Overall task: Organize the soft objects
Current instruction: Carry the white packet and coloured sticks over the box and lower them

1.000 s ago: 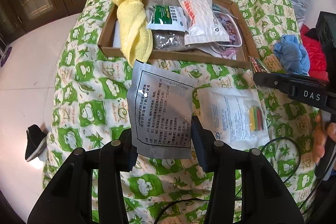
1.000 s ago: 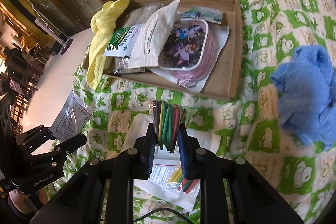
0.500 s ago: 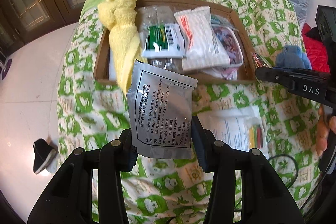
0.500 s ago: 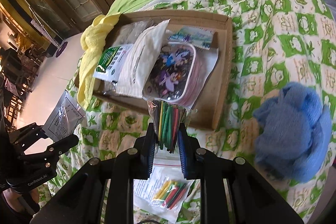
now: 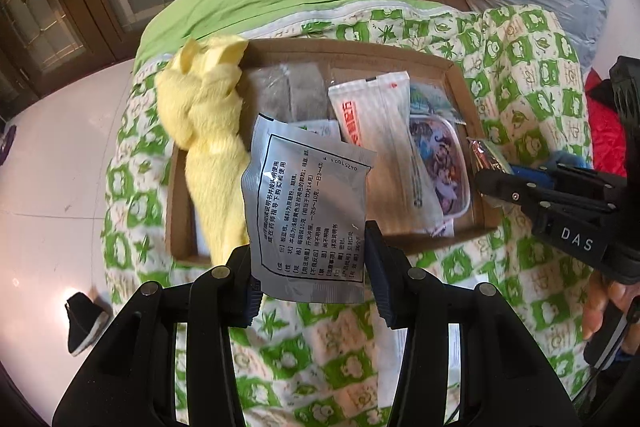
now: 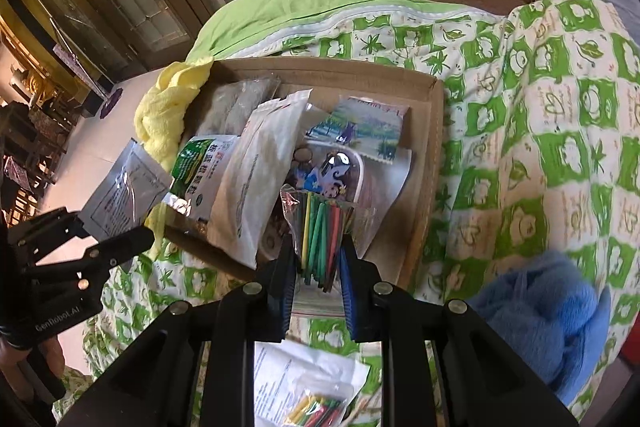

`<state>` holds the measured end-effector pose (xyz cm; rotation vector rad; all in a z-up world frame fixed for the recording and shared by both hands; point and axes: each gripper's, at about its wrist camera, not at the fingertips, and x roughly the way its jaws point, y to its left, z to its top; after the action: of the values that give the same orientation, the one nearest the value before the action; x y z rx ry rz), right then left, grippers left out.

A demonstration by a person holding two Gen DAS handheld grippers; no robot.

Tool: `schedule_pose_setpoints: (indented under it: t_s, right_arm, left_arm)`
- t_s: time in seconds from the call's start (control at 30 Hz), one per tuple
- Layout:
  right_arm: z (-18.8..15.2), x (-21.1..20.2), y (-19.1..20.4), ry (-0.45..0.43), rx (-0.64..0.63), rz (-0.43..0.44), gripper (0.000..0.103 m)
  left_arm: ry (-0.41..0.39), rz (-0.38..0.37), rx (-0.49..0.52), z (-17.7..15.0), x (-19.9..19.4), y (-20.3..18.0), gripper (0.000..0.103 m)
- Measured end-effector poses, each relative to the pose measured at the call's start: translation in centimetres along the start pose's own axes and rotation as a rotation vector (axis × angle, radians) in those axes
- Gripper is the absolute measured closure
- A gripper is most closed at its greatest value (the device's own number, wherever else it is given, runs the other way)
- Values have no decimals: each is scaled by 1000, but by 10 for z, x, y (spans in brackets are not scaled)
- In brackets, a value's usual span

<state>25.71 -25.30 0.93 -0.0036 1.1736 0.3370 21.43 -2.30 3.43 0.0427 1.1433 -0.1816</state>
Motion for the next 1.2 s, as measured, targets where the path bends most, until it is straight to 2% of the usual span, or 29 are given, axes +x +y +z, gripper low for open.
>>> schedule_pose_setpoints:
  t_s: [0.63,1.2]
  right_arm:
    - [46,34,-20,5,28,-26,84]
    - [63,51,-18,-37,13,-40,81]
  left_arm:
    - [22,22,7,46,33,3,59]
    - [6,36,-15,61,48,13,59]
